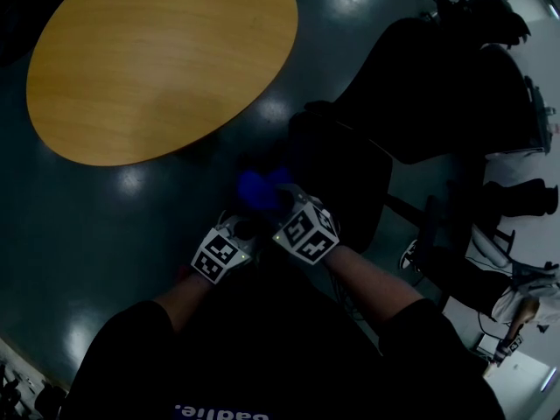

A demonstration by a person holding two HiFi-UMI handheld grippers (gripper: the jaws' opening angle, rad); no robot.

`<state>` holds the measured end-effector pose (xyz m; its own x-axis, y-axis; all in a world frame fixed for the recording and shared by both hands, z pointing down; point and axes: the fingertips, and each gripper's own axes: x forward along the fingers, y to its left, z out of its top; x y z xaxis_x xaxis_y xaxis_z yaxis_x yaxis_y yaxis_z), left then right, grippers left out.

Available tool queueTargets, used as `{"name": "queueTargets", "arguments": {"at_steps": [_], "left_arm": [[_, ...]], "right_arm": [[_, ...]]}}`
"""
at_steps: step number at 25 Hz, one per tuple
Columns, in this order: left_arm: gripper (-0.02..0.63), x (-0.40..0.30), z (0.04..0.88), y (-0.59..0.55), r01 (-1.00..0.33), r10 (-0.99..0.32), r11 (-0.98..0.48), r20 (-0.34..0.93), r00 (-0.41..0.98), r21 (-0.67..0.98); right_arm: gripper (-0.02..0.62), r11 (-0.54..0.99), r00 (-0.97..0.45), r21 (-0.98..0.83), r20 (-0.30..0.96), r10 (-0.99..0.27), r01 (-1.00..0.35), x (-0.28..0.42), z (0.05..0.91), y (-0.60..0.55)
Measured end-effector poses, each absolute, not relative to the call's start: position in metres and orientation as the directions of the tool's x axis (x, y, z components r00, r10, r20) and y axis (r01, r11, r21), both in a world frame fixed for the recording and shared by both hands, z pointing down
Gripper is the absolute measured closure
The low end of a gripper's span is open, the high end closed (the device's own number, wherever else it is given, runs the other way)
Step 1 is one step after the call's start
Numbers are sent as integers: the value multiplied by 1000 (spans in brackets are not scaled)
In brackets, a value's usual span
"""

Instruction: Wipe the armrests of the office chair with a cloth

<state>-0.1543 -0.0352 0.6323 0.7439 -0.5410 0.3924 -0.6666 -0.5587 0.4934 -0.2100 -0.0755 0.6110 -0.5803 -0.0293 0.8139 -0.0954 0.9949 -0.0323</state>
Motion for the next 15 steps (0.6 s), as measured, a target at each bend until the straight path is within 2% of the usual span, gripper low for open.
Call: {"name": "queueTargets", "arguments": {"at_steps": [9, 15], "left_arm": [[589, -154, 636, -35, -657, -526, -562, 396, 753, 503], [589, -151, 636, -30, -633, -481, -567, 412, 774, 528]], "right_arm": [[485, 988, -597, -148, 798, 86, -54, -202, 616, -32], [485, 960, -627, -263, 765, 146, -98, -195, 608, -22]]}}
